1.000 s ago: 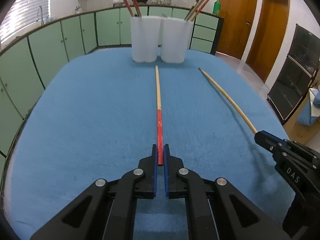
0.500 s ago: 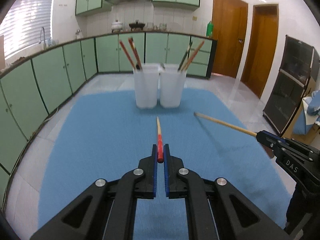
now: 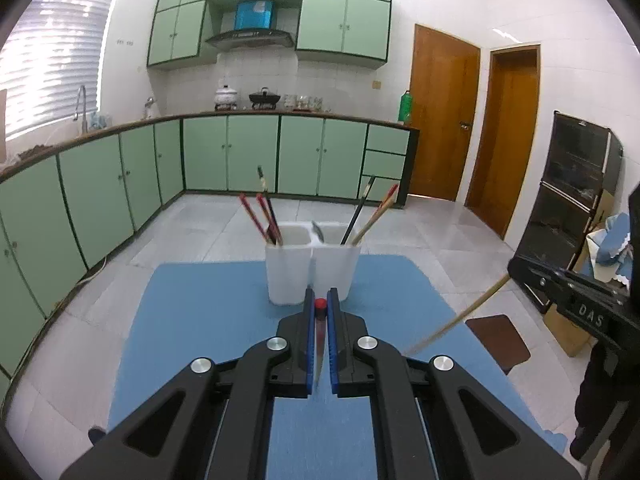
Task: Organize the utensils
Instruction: 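Carry both chopsticks into the white holder and open both tools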
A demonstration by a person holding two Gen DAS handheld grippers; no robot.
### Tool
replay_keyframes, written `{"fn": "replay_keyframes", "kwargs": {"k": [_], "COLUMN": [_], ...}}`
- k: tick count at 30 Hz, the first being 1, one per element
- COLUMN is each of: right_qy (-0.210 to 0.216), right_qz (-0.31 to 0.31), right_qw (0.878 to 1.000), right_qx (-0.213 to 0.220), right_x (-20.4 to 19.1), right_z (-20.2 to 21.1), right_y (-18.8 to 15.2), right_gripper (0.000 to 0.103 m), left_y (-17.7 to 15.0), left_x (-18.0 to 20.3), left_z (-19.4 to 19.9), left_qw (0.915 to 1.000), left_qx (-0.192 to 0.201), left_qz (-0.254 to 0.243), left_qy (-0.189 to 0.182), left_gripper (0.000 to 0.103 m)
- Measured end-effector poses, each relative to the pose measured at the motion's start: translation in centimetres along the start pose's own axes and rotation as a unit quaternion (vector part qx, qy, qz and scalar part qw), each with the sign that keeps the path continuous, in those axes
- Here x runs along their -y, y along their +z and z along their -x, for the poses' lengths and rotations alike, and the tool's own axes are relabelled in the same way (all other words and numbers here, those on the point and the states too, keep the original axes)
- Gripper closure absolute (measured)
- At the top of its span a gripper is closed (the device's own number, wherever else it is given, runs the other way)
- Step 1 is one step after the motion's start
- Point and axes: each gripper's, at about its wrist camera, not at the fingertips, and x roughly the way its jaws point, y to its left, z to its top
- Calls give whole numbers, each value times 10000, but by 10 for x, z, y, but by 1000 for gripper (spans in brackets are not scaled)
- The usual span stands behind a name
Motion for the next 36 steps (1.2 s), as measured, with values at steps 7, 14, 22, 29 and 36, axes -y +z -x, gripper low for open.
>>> {"fn": "replay_keyframes", "kwargs": {"k": [7,14,22,29,36], "right_qy": [262,310,331,263,181], "right_qz": [184,343,435,377,214], "right_qw": [9995,9988,9971,9933,9927], "right_qx": [2,158,528,1058,1170], "right_x": [-10,-21,-26,-21,-9], "right_z": [2,-1,-18,-45,-98], "right_y": [24,46,99,163,193], "right_gripper": [97,97,97,97,97], "left_y": [16,28,70,133,170], "left_x": [2,5,3,-4,-12], "left_z": [0,-4,-15,-38,-83], "left_qw": [9996,9991,9978,9931,9892], "left_qx": [57,157,543,1127,1414], "left_qz": [2,-86,-232,-277,-380], "left_qy": [-274,-383,-311,-185,92], "left_gripper": [97,97,97,97,97]}}
